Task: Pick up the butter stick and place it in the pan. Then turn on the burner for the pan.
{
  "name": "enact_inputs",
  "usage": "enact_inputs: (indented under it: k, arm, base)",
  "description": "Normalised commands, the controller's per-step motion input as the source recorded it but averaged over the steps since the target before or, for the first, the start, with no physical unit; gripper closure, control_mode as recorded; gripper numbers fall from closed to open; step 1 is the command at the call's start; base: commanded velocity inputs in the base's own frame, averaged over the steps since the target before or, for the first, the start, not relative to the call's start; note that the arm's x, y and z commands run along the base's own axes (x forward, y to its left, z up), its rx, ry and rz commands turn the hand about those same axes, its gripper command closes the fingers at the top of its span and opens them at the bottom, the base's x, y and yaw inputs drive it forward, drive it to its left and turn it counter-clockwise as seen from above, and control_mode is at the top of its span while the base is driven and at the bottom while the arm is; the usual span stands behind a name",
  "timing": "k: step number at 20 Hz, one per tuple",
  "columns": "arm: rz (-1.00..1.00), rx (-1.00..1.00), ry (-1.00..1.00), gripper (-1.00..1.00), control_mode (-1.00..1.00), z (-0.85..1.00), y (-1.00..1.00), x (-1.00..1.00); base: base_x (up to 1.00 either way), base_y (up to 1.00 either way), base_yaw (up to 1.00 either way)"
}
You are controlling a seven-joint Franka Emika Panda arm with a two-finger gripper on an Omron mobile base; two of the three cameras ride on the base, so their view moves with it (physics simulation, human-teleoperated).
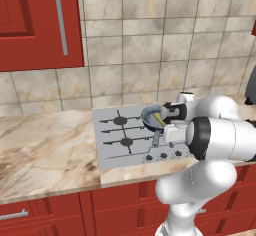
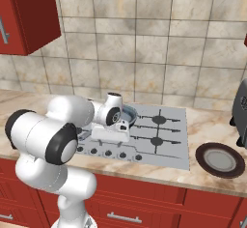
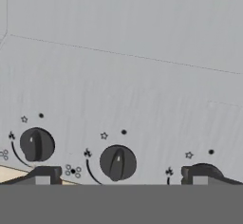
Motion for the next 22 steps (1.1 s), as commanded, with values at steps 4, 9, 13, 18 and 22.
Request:
enact_inputs:
  k: [4, 9, 13, 18, 22]
  arm:
    - [0.00, 0.00, 0.00, -1.00, -1.00, -0.14, 0.00, -0.18]
    - [0.00, 0.00, 0.00, -1.00, -1.00, -0.10, 0.00, -0.23]
    - [0.00, 0.00, 0.00, -1.00, -1.00, -0.03, 0.00, -0.04]
    - [0.00, 0.00, 0.00, -1.00, -1.00, 0.00, 0.00, 0.00]
    - [0.00, 0.00, 0.00, -1.00, -1.00, 0.00, 0.00, 0.06]
  base:
    - [0.00, 0.00, 0.00]
    - [0.00, 0.00, 0.00]
    - [0.00, 0.00, 0.00]
    - [0.00, 0.00, 0.00]
    - [0.00, 0.00, 0.00]
